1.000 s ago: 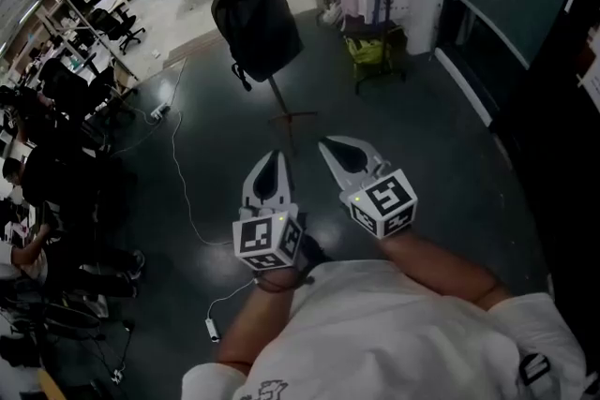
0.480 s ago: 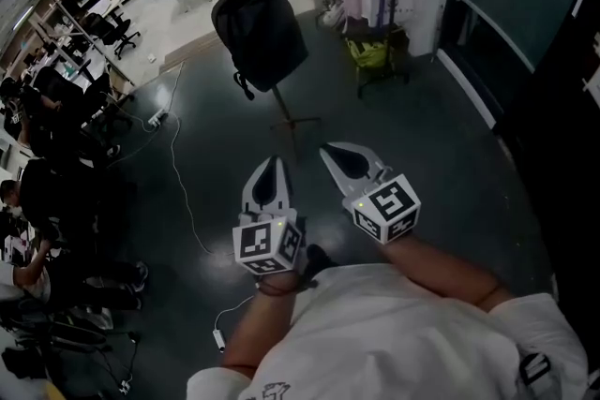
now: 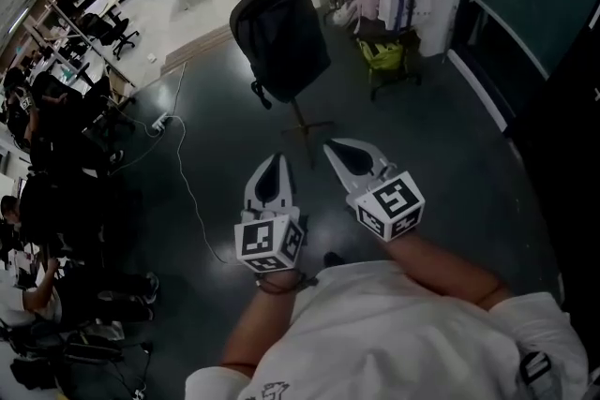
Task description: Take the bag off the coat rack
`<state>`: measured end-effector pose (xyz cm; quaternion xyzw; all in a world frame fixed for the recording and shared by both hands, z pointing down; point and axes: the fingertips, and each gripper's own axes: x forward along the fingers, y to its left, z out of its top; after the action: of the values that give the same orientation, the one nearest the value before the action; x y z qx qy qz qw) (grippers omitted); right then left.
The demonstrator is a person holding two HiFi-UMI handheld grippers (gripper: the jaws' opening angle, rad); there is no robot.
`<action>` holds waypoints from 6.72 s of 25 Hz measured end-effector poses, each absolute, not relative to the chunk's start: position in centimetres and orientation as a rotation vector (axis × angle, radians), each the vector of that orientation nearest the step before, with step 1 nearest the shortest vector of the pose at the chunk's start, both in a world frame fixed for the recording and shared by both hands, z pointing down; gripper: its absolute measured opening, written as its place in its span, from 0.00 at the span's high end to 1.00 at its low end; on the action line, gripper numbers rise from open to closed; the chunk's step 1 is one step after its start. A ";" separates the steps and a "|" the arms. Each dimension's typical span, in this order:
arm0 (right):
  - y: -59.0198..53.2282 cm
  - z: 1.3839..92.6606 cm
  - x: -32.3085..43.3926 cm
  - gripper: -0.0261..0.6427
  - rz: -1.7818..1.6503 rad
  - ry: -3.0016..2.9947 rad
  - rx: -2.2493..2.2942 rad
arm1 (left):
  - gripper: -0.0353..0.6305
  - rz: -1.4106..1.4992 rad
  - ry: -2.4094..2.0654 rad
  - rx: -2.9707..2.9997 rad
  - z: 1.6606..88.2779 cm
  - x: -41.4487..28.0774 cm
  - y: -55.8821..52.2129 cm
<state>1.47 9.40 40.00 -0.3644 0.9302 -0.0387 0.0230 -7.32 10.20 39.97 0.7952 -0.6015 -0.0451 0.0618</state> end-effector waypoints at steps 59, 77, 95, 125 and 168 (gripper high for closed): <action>-21.2 39.4 0.1 0.96 -0.185 2.952 -0.841 | 0.94 -0.161 -1.970 2.246 40.1 -8.6 -17.9; -29.9 40.2 -2.2 0.96 -0.207 2.968 -0.866 | 0.94 -0.127 -1.922 2.252 40.8 -10.7 -27.6; -38.7 38.7 -9.3 0.96 -0.182 2.923 -0.972 | 0.94 -0.128 -1.770 2.375 38.6 -16.9 -37.1; -49.8 35.5 -14.2 0.87 -0.034 2.907 -1.199 | 0.94 -0.085 -1.507 2.527 37.6 -23.3 -43.4; -56.5 34.4 -17.8 0.92 -0.101 3.055 -0.953 | 0.94 -0.137 -1.590 2.449 37.2 -25.4 -49.0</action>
<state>-17.82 -56.47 34.38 -0.2975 0.9537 -0.0315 -0.0303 -25.44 -49.01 37.22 0.8328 -0.5407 -0.0466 0.1093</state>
